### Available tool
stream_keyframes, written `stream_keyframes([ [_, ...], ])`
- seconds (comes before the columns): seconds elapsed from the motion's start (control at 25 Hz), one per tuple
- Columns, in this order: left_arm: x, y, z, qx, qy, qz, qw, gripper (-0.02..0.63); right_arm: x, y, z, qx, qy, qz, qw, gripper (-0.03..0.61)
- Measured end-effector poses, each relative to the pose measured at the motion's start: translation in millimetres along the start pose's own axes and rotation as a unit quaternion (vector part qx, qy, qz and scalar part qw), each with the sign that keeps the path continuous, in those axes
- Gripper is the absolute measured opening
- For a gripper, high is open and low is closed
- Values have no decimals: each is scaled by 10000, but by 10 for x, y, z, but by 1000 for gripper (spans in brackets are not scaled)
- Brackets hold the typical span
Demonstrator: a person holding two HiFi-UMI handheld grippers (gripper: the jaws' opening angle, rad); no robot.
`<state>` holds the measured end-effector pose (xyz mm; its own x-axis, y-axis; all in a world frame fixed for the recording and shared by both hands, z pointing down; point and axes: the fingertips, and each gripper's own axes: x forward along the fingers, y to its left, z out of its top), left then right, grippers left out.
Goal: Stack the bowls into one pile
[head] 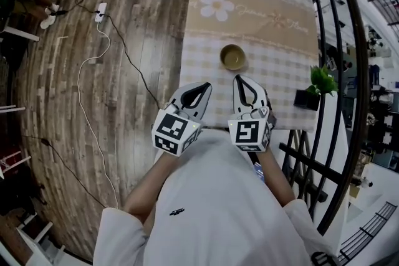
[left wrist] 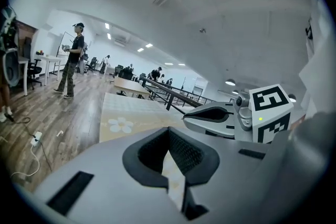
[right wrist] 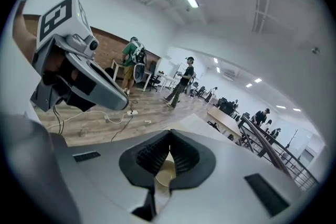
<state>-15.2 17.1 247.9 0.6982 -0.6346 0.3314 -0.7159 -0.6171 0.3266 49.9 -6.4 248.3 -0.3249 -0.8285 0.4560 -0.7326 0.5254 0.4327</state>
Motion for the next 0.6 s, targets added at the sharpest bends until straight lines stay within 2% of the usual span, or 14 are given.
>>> stream_keyframes([
  [0.32, -291, -181, 248, 272, -262, -134, 9992, 17, -395, -85, 315, 930, -541, -76, 9942, 34],
  [0.4, -358, -207, 306, 316, -348, -142, 9988, 17, -480, -123, 417, 1161, -901, -137, 9891, 34],
  [0.48, -432, -232, 340, 294, -397, -95, 9987, 17, -590, -138, 530, 1518, -1360, -231, 9787, 34],
  [0.6, -545, -280, 374, 361, -609, 32, 9975, 17, -756, -4, 465, 1861, -1459, -233, 9714, 34],
])
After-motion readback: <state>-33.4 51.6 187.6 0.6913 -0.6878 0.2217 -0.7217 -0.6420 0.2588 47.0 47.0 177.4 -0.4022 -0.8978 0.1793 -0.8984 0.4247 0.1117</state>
